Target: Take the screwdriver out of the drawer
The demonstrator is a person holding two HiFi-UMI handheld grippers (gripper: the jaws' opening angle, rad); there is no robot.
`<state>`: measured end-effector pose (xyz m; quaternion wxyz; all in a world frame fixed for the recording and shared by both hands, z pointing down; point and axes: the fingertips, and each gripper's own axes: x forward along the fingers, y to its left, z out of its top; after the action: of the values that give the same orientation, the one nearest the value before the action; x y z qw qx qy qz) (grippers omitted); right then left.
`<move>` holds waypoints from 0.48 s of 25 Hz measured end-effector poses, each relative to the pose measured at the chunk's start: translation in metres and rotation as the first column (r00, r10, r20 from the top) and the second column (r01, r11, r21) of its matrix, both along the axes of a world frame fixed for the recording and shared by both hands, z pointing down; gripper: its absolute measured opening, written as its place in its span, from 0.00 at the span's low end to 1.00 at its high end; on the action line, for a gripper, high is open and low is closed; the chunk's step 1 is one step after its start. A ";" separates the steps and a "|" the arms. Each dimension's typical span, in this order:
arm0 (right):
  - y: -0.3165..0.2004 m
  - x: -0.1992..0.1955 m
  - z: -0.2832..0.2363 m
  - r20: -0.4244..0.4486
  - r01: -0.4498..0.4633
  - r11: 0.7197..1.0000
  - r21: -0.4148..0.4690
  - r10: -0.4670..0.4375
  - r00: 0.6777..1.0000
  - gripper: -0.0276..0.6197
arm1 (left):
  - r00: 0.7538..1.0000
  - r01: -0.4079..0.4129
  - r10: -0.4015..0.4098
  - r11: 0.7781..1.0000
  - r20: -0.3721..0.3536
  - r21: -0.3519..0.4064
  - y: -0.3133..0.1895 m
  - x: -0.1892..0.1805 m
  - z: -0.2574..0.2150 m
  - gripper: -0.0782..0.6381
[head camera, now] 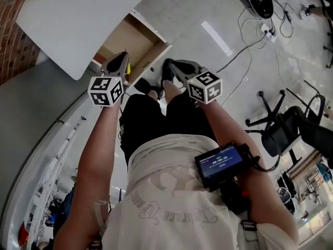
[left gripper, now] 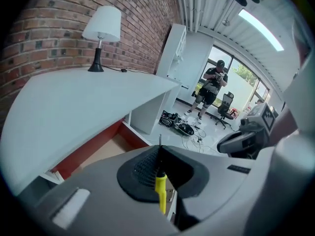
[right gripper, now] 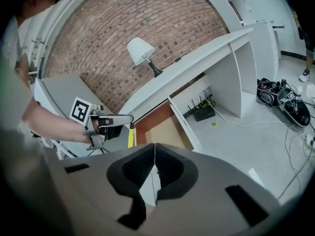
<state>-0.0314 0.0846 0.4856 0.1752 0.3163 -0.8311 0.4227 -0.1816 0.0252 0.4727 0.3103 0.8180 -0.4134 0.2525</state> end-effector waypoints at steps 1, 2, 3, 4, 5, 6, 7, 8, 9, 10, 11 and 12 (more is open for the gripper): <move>-0.001 -0.002 -0.004 0.000 0.008 1.000 0.005 -0.008 1.000 0.05 | 1.000 0.006 -0.006 1.000 -0.003 0.008 0.001 -0.001 -0.007 0.13; -0.002 -0.004 -0.008 0.001 0.015 1.000 0.010 -0.015 1.000 0.05 | 1.000 0.010 -0.010 1.000 -0.006 0.015 0.000 -0.003 -0.013 0.13; -0.005 -0.006 -0.012 0.001 0.022 1.000 0.016 -0.022 1.000 0.05 | 1.000 0.015 -0.014 1.000 -0.008 0.023 -0.001 -0.005 -0.020 0.13; -0.007 -0.008 -0.016 0.002 0.028 0.999 0.021 -0.029 1.000 0.05 | 1.000 0.020 -0.020 0.999 -0.012 0.029 -0.002 -0.007 -0.026 0.13; -0.009 -0.009 -0.020 0.001 0.034 0.999 0.025 -0.034 0.999 0.05 | 1.000 0.026 -0.025 0.999 -0.017 0.035 -0.003 -0.008 -0.032 0.13; -0.011 -0.009 -0.024 0.000 0.040 0.999 0.030 -0.040 0.999 0.05 | 0.999 0.032 -0.031 0.999 -0.022 0.041 -0.003 -0.008 -0.039 0.13; -0.013 -0.009 -0.028 -0.002 0.046 0.998 0.036 -0.046 0.999 0.05 | 0.999 0.038 -0.036 0.998 -0.027 0.048 -0.003 -0.008 -0.045 0.13; -0.016 -0.010 -0.032 -0.004 0.054 0.998 0.044 -0.054 0.999 0.05 | 0.999 0.044 -0.042 0.997 -0.033 0.056 -0.003 -0.008 -0.052 0.13; -0.018 -0.011 -0.036 -0.005 0.062 0.997 0.054 -0.062 0.998 0.05 | 0.998 0.050 -0.047 0.997 -0.038 0.065 -0.003 -0.008 -0.058 0.13; -0.021 -0.013 -0.041 -0.005 0.070 0.995 0.065 -0.069 0.998 0.05 | 0.998 0.055 -0.052 0.996 -0.043 0.073 -0.003 -0.009 -0.065 0.13; -0.024 -0.014 -0.046 -0.005 0.077 0.994 0.076 -0.076 0.997 0.05 | 0.997 0.059 -0.055 0.995 -0.049 0.079 -0.002 -0.008 -0.070 0.13; -0.027 -0.016 -0.050 -0.005 0.082 0.993 0.088 -0.082 0.997 0.05 | 0.997 0.061 -0.057 0.994 -0.055 0.085 0.000 -0.008 -0.075 0.13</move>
<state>-0.0471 0.0580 0.4352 0.1791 0.2895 -0.8610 0.3779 -0.1895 0.0250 0.3978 0.2927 0.8244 -0.4397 0.2034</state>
